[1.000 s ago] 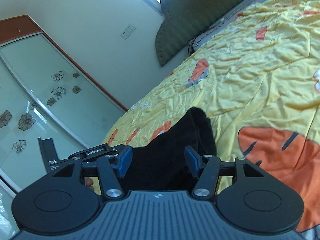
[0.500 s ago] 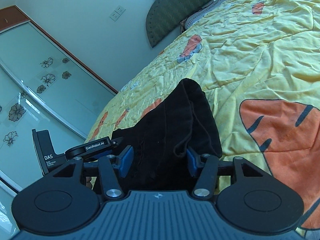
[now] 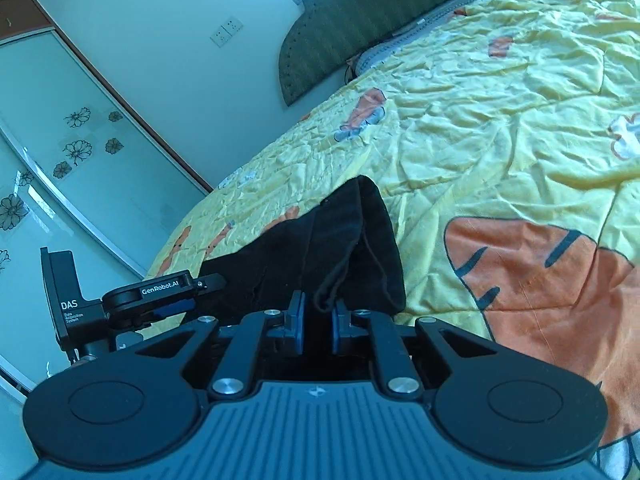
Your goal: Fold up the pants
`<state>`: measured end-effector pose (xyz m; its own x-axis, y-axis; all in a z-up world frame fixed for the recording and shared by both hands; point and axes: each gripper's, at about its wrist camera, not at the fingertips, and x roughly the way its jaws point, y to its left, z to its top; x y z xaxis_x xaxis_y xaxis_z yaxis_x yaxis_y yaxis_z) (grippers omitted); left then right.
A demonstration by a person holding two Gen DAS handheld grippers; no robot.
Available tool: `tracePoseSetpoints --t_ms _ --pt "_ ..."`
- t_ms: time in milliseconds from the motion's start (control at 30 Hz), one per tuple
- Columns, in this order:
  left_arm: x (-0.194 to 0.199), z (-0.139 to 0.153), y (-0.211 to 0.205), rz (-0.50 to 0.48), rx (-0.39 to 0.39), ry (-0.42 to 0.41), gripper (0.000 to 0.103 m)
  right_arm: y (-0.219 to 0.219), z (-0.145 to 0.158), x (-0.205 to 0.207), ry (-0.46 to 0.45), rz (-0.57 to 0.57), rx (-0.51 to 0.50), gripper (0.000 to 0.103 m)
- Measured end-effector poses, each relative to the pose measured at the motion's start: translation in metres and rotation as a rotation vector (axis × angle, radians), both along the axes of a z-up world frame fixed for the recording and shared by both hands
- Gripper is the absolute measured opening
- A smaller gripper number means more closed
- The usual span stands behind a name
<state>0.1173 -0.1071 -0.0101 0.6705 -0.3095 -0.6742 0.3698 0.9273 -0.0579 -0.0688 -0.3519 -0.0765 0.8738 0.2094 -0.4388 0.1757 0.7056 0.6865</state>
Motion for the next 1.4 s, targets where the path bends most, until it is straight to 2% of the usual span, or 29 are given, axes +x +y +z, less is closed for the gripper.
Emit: tracePoseSetpoints --t_ms 67,133,267,333,467,600,733,867,1033,1167,1300,1367,1400 --pt "-0.001 -0.001 0.001 0.000 0.002 0.005 0.075 -0.001 -0.002 0.000 0.004 0.002 0.008 0.012" --pt "-0.002 0.001 0.002 -0.006 -0.005 0.005 0.075 0.000 0.004 -0.001 0.007 -0.007 -0.018 0.017" --pt "-0.007 0.007 0.002 -0.010 -0.002 -0.010 0.075 -0.002 0.029 -0.004 0.007 -0.093 -0.192 0.019" --pt "-0.009 0.008 0.001 -0.014 0.002 -0.015 0.076 0.000 0.045 0.004 -0.008 -0.098 -0.312 0.019" --pt "-0.014 0.008 0.000 -0.021 0.008 -0.014 0.076 0.023 0.067 0.041 -0.023 0.054 -0.530 0.019" --pt "-0.018 0.008 0.000 -0.022 0.013 -0.010 0.076 0.046 0.061 0.089 0.003 0.222 -0.590 0.019" --pt "-0.021 0.006 -0.001 -0.032 0.027 -0.012 0.076 0.048 0.041 0.124 0.091 0.238 -0.656 0.019" --pt "-0.022 0.002 -0.001 -0.035 0.042 -0.005 0.076 0.033 0.035 0.129 0.089 0.210 -0.560 0.019" --pt "-0.024 0.000 0.001 -0.038 0.043 -0.004 0.077 0.038 0.045 0.109 0.052 0.199 -0.548 0.019" --pt "-0.028 -0.004 -0.003 -0.054 0.061 -0.014 0.079 0.033 0.033 0.110 0.092 0.189 -0.558 0.022" --pt "-0.036 -0.002 -0.001 -0.063 0.100 -0.054 0.079 0.026 0.038 0.099 0.053 0.152 -0.493 0.024" --pt "-0.039 0.006 0.009 -0.069 0.083 -0.084 0.079 0.024 0.042 0.088 0.035 0.136 -0.488 0.034" --pt "-0.040 0.010 0.016 -0.073 0.070 -0.097 0.081 0.020 0.042 0.082 0.033 0.129 -0.476 0.051"
